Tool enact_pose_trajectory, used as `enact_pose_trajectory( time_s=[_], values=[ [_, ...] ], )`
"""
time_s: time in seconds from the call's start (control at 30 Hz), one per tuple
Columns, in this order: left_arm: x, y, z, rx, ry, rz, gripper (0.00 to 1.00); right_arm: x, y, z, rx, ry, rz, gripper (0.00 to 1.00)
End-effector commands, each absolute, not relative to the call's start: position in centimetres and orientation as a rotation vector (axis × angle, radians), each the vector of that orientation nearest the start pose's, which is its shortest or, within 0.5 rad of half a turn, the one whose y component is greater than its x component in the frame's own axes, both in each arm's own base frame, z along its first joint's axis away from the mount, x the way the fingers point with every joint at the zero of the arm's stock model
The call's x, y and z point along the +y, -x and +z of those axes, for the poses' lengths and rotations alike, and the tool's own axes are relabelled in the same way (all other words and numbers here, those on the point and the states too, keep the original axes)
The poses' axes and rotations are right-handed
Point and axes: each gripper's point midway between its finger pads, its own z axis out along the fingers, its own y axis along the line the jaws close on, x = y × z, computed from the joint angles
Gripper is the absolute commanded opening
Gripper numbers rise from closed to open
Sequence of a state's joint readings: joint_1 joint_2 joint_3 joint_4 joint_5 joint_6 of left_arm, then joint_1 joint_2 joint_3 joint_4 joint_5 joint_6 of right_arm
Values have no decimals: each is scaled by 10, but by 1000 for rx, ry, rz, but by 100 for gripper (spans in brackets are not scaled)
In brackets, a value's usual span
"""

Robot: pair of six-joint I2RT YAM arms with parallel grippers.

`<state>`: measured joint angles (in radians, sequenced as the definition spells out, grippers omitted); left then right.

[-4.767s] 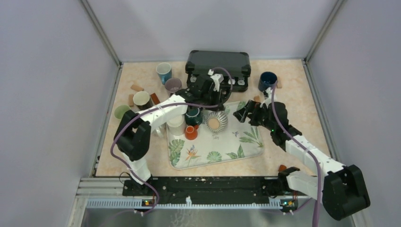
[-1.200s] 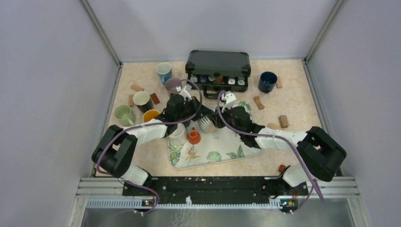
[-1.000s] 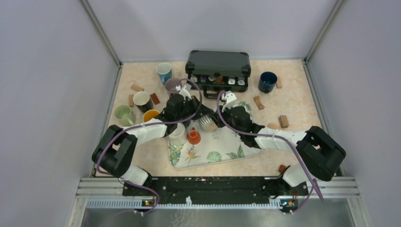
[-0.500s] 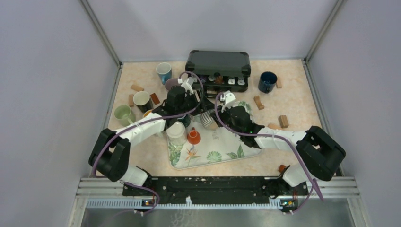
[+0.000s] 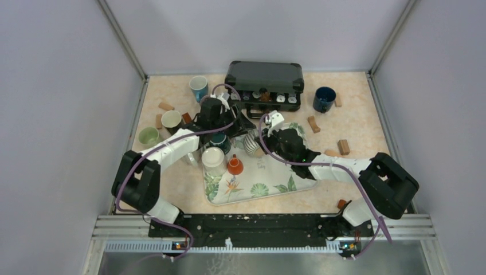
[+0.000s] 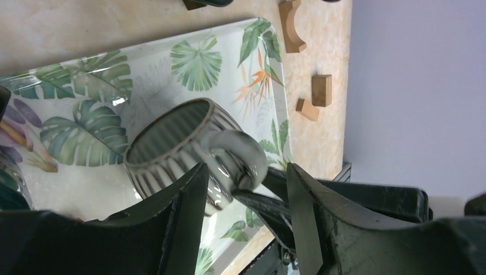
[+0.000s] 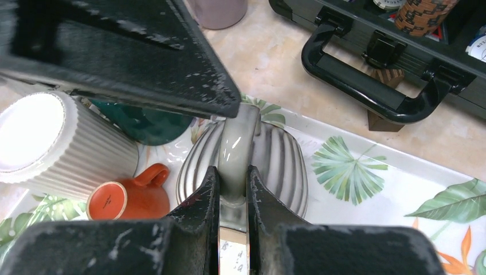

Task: Turn the mug right side up
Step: Turn over the cup on the tray.

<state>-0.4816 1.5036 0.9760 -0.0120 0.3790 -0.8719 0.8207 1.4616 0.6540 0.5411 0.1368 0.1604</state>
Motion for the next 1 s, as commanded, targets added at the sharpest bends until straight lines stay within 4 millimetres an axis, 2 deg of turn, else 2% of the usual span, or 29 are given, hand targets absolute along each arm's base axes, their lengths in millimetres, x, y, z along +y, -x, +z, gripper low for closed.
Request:
enact_pose_trajectory(
  time_s=[0.0, 0.13, 0.27, 0.47, 0.67, 0.83, 0.97],
  values=[
    [-291, -346, 183, 2273, 241, -1279, 59, 308, -309, 135, 1774, 544, 554, 0],
    [-291, -347, 185, 2271, 269, -1314, 58, 307, -309, 134, 1773, 556, 544, 0],
    [-293, -341, 187, 2294, 321, -1394, 52, 304, -310, 132, 1774, 564, 523, 0],
    [-298, -336, 176, 2344, 400, -1470, 47, 304, -312, 131, 1765, 570, 511, 0],
    [-298, -338, 173, 2355, 439, -1471, 45, 304, -313, 132, 1756, 582, 499, 0],
    [-298, -338, 170, 2358, 457, -1475, 34, 303, -313, 130, 1752, 589, 490, 0],
    [-296, -337, 167, 2364, 468, -1461, 17, 303, -314, 131, 1744, 588, 486, 0]
  ],
)
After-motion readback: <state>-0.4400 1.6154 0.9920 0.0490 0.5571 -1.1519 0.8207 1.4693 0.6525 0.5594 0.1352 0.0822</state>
